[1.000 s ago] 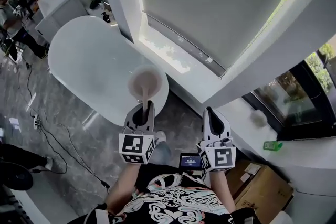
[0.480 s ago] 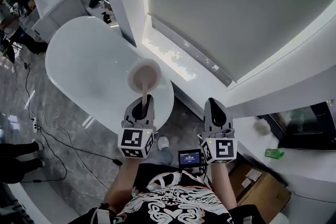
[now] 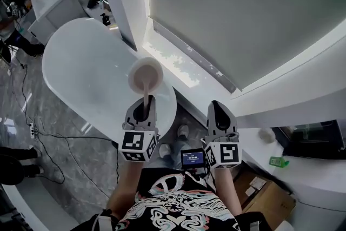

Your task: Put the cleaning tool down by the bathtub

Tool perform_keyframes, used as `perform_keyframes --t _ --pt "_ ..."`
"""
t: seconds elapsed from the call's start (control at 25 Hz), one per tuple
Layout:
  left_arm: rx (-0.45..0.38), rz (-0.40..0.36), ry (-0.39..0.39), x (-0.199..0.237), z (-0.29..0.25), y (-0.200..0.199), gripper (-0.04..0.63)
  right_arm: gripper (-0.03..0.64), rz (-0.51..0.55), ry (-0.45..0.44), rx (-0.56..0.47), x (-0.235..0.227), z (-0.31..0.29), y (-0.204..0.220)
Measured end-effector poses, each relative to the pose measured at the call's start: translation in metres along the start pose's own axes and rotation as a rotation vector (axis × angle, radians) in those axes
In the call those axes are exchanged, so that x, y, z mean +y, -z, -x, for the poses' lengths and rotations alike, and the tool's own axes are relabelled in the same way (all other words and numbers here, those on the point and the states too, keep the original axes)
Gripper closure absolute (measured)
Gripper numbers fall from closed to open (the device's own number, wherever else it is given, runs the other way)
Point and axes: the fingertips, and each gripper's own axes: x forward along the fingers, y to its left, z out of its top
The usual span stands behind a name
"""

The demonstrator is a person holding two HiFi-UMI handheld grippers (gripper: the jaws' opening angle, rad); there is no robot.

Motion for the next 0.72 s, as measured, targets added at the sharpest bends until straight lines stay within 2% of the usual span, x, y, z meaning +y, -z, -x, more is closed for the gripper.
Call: perform_keyframes --t 0.36,0.72 --pt "0.014 0.032 -0.003 0.021 -0.079 -0.013 0.581 0.591 -0.008 -0.080 -0.012 -0.023 -0.093 -0.003" --pt "0.036 0.049 -0.032 0.052 -0.188 -0.021 0.581 0.591 -0.033 -0.163 0.023 -0.061 -0.207 0.021"
